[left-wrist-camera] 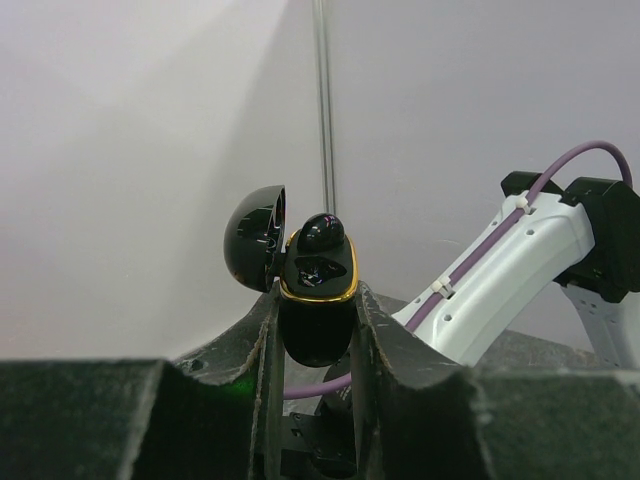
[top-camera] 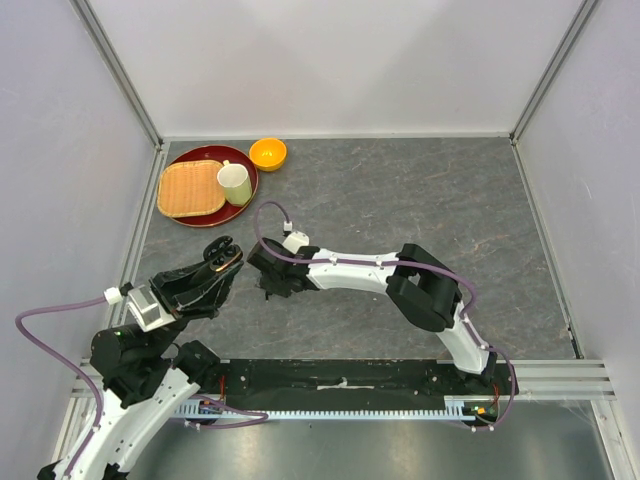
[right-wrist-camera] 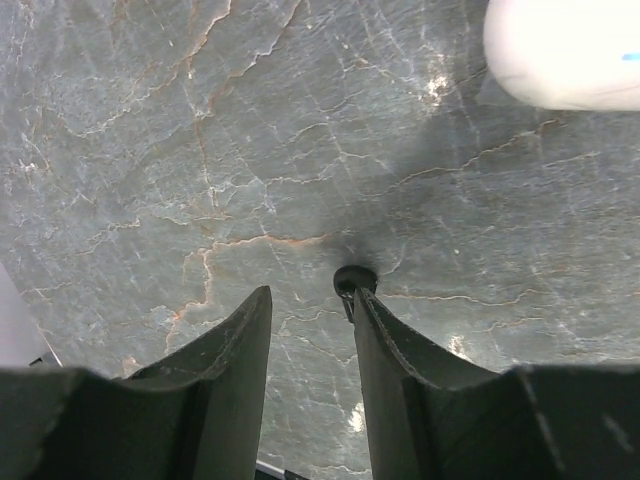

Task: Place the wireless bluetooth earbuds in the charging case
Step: Pick up the earbud from the center of the board.

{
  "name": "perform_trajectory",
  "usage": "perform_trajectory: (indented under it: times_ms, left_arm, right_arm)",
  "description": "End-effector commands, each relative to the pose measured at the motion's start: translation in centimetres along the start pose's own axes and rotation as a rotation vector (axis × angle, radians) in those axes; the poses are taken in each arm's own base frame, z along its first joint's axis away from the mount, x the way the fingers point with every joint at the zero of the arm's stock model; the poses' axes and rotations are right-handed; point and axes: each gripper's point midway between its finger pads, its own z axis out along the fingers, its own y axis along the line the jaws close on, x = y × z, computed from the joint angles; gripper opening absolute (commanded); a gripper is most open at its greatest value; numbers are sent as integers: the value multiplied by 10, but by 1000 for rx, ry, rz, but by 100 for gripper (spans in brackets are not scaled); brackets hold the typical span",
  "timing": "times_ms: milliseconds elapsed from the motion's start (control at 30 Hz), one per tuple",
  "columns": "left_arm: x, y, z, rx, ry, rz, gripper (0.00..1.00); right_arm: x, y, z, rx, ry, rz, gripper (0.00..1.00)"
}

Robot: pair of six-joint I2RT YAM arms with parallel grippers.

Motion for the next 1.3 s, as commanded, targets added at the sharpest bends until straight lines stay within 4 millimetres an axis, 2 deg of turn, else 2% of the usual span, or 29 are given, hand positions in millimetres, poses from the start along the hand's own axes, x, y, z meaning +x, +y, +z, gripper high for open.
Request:
perform_trajectory:
  times_ms: [0,433,767,1000,1267]
  left_arm:
    - [-6,5,3,-19,-13,37,2]
    - [-6,8,-1,-37,-17,44,2]
    - [-5,9,-2,-45,-11,51,2]
    - [-3,11,-4,-58,-12,52,2]
    - [-4,11,-4,-54,-15,53,2]
  right_arm:
    - [0,4,4,21,-19,7,45]
    - [5,-7,16,82,-43,-25,43]
    - [2,-16,18,127,-78,-65,39]
    - [15,-26,24,169,-75,-126,37]
    - [20,-35,27,194,-78,-164,34]
